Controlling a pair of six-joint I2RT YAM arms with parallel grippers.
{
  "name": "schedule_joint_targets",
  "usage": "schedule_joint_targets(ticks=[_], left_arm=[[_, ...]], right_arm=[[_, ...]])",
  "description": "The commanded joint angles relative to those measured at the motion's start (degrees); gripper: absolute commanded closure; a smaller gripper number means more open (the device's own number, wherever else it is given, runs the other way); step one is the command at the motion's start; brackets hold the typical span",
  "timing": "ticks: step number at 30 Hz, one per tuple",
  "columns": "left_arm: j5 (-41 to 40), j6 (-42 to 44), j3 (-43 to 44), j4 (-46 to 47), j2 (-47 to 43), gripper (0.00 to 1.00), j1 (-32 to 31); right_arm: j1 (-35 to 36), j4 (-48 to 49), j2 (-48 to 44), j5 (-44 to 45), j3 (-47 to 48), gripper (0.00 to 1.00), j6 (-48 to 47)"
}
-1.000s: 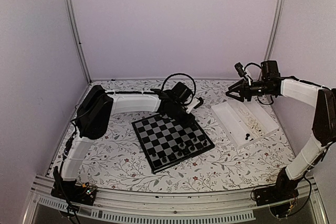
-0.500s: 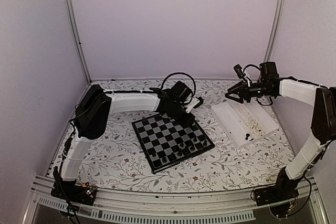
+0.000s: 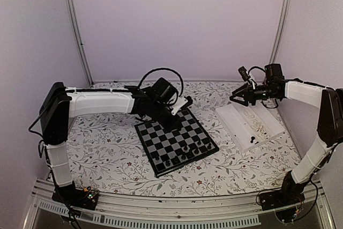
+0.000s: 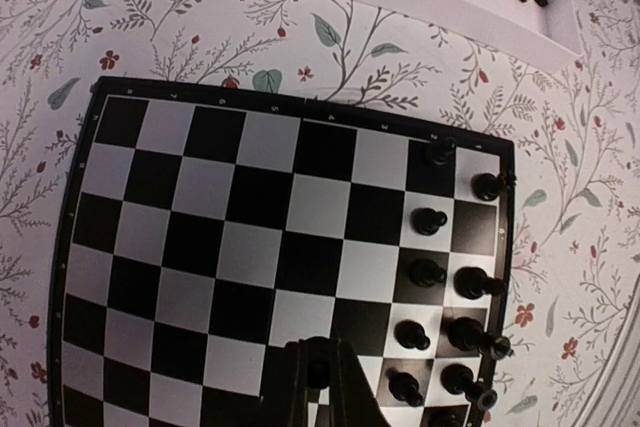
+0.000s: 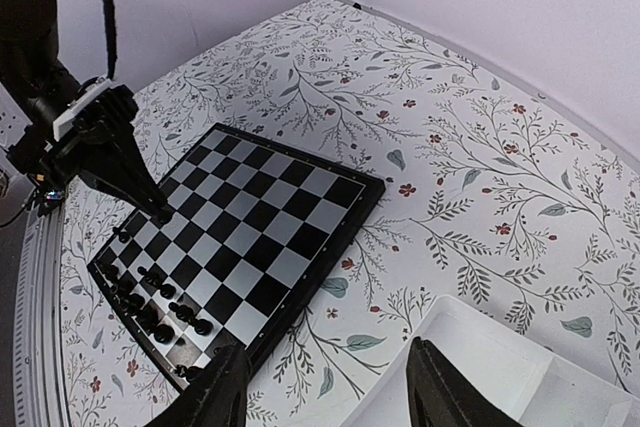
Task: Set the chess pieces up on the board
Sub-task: Place the chess piece on the chessboard.
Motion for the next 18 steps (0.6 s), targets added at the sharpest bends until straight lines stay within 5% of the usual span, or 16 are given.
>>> schedule_joint_targets(ticks=[1,18], left_arm=[[1.67,-0.32,-9.96,1.54,-7.44,0.97,-1.67],[3.24,-0.85,-15.74,1.09,-7.42,0.97,-5.44]], right_arm=[[0.14,-0.95,1.25,-0.68,0.56,0.43,-0.57],[0.16,-1.06,1.62,0.01,0.43,0.43,-0.63]])
